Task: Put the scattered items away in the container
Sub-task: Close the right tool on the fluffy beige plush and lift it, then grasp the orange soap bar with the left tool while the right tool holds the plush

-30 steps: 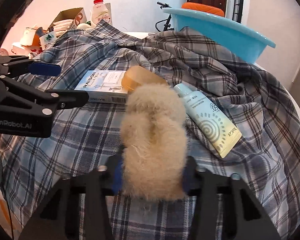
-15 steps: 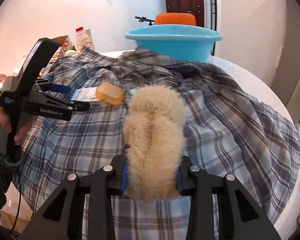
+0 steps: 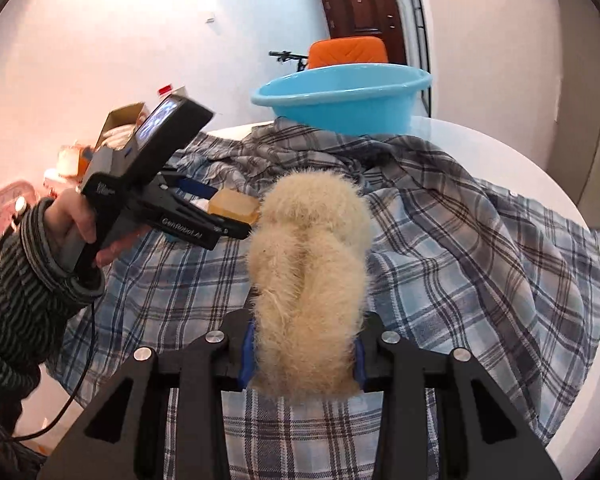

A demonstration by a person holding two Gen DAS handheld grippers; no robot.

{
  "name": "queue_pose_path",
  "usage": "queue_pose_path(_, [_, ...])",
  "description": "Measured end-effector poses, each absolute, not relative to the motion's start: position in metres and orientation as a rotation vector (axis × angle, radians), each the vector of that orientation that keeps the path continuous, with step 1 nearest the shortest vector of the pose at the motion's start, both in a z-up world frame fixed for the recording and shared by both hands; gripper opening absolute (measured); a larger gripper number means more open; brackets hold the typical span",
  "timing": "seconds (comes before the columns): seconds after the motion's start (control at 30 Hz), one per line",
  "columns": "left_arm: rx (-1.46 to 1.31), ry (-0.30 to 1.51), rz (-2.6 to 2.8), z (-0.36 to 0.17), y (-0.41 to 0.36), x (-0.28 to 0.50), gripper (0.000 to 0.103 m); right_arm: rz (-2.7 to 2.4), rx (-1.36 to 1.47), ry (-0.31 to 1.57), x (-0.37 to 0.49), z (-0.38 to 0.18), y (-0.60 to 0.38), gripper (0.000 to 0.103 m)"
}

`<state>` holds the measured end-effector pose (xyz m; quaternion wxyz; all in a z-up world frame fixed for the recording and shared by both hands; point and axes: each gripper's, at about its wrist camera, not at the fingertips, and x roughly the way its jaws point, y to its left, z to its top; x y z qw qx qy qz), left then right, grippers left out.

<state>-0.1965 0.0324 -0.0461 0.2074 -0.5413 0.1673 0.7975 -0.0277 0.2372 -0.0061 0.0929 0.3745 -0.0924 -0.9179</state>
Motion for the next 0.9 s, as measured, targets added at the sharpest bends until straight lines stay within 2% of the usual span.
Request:
queue_pose_path(0.2, [-1.504,0.405,2.220,-0.044,0.033,-0.207,0.087,-2.722,1.142,-0.282,-0.030,-0.013,0.241,0.036])
queue_pose_path(0.23, [-1.494,0.368,2.213,-0.043,0.032,-0.208,0.083,-2.716,1.145,-0.285,-0.031,-0.014,0.241,0.036])
queue_pose_path(0.27, [-1.491,0.333,2.215,-0.042,0.031,-0.209,0.068,-2.715,1.146,-0.285,-0.031,-0.014,0.241,0.036])
queue_pose_path(0.3, [-1.505,0.319,2.216,-0.043,0.030,-0.209,0.064,-2.717,1.148,-0.285,-0.031,-0.015,0.242,0.036])
queue_pose_path(0.37, [-1.525,0.315,2.214,-0.045,0.031,-0.210,0.063,-2.719,1.151,-0.291,-0.031,-0.015,0.242,0.036])
queue_pose_path(0.6, [-1.493,0.516,2.211,-0.044,0.049,-0.181,0.063,-2.717,1.157,-0.289,-0.028,-0.015,0.245,0.036])
queue_pose_path(0.63, [-1.496,0.528,2.213,-0.044,0.051,-0.176,0.060,-2.715,1.157,-0.296,-0.028,-0.016,0.246,0.036])
queue_pose_path(0.67, [-1.504,0.528,2.216,-0.044,0.050,-0.174,0.055,-2.712,1.158,-0.303,-0.028,-0.016,0.246,0.036])
queue_pose_path(0.9, [-1.529,0.467,2.235,-0.038,0.046,-0.150,0.055,-2.701,1.158,-0.292,-0.026,-0.017,0.243,0.036])
